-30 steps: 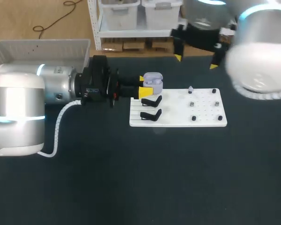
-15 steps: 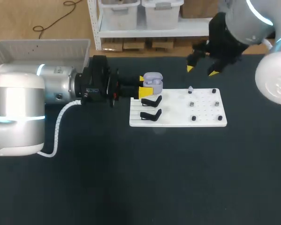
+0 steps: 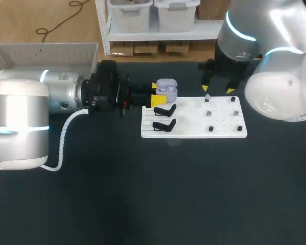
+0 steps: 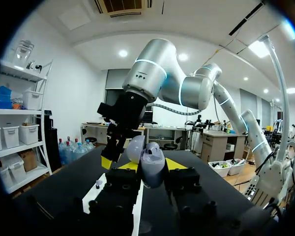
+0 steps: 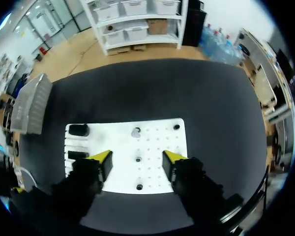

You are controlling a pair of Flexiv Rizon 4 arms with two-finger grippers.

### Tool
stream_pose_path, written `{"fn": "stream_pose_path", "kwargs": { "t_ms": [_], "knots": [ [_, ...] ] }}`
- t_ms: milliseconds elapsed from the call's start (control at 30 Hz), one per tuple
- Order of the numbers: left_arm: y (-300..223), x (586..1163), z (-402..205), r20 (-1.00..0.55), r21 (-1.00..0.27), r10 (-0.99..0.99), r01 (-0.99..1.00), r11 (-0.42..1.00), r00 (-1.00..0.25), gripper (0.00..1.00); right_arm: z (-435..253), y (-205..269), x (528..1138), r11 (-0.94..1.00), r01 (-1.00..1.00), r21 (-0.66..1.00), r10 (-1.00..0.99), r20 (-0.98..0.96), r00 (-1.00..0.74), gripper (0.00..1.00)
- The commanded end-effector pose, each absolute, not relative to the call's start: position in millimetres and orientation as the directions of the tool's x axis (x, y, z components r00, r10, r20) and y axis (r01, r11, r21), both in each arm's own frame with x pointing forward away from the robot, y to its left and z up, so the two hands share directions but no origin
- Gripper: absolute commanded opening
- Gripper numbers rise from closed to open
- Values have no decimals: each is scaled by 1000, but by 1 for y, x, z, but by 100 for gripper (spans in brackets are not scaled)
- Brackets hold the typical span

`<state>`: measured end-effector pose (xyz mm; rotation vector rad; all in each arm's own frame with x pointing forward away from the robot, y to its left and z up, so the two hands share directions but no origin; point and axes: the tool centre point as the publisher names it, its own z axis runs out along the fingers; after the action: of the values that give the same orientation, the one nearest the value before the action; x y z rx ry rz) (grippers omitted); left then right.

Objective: Pick up each earbud case from the left stands, insert the matching earbuds, close the lid, and place the case in the box.

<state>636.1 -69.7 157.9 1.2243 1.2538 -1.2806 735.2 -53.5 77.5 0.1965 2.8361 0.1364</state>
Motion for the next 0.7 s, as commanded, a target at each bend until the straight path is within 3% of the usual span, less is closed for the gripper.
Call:
{"fn": "stream_pose_path", "kwargs": {
  "t_ms": [33, 267, 700],
  "knots": [
    [-70, 635, 158, -998, -66, 22, 997, -37, -65, 0, 69, -52, 747, 967, 238, 95, 254, -230, -939, 48],
    [-70, 635, 158, -998, -66, 22, 997, -37, -65, 0, 59, -53, 756, 898, 420, 127, 437, -156, -886, 49],
    [-70, 635, 158, -998, -66, 22, 997, -37, -65, 0, 34, -35, 763, 837, 532, 126, 547, -168, -820, 49]
  ]
}}
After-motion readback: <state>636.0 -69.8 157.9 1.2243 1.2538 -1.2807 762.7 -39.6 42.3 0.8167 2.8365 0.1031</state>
